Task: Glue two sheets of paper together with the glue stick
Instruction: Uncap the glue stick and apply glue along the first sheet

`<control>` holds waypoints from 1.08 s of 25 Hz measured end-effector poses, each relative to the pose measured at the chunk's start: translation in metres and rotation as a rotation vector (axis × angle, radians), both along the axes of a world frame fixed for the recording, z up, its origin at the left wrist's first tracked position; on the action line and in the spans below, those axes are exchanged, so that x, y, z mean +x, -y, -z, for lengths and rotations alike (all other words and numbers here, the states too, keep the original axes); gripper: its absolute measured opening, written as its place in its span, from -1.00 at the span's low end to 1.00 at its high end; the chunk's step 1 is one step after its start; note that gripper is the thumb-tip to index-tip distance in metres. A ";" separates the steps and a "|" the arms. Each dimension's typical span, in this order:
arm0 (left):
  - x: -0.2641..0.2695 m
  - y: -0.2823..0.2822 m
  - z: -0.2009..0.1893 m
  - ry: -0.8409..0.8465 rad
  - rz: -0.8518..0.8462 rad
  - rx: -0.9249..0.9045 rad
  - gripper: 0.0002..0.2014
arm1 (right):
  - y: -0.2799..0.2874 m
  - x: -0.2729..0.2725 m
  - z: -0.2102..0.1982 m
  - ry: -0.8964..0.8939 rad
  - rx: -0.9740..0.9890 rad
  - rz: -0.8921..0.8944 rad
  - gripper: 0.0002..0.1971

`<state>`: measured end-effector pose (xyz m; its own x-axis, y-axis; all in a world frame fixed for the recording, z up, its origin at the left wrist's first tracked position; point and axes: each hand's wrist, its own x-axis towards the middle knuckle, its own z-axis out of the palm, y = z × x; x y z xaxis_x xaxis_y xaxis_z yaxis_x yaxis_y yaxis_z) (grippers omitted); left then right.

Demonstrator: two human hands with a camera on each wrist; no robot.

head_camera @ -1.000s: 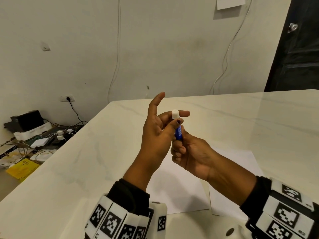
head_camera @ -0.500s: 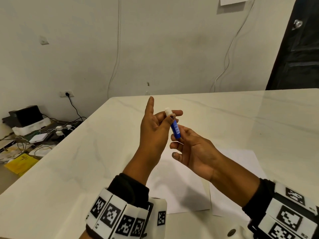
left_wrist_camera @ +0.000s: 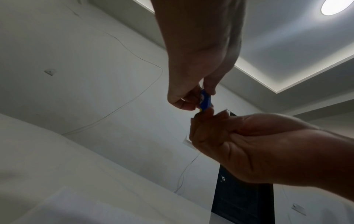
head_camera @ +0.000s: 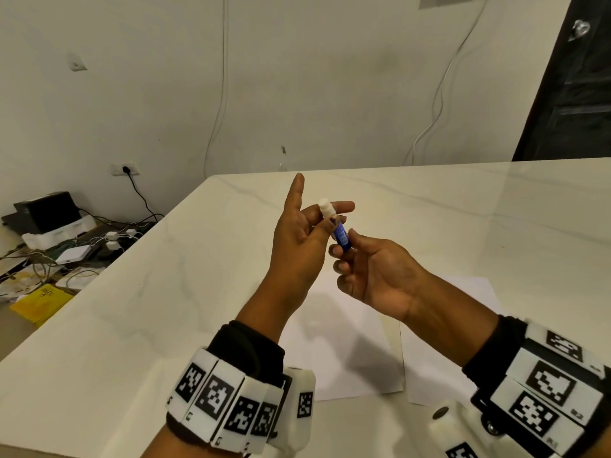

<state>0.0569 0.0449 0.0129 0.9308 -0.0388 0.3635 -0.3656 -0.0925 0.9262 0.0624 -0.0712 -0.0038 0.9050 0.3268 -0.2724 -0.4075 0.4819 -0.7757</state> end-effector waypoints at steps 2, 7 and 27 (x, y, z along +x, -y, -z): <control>0.002 0.000 0.000 -0.001 -0.002 -0.008 -0.37 | -0.001 0.001 0.001 -0.012 0.037 0.011 -0.68; 0.003 -0.002 0.004 -0.041 -0.015 -0.039 -0.38 | -0.002 0.000 0.006 -0.042 -0.024 0.011 -0.59; 0.019 -0.003 0.047 -0.365 0.367 1.477 0.03 | 0.039 0.045 0.017 -0.080 -0.677 0.243 -0.86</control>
<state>0.0763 0.0480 -0.0337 0.8169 -0.3797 -0.4341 -0.3556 -0.9242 0.1392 0.1076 -0.1097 -0.0209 0.8993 -0.1453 -0.4124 -0.4181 -0.0096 -0.9084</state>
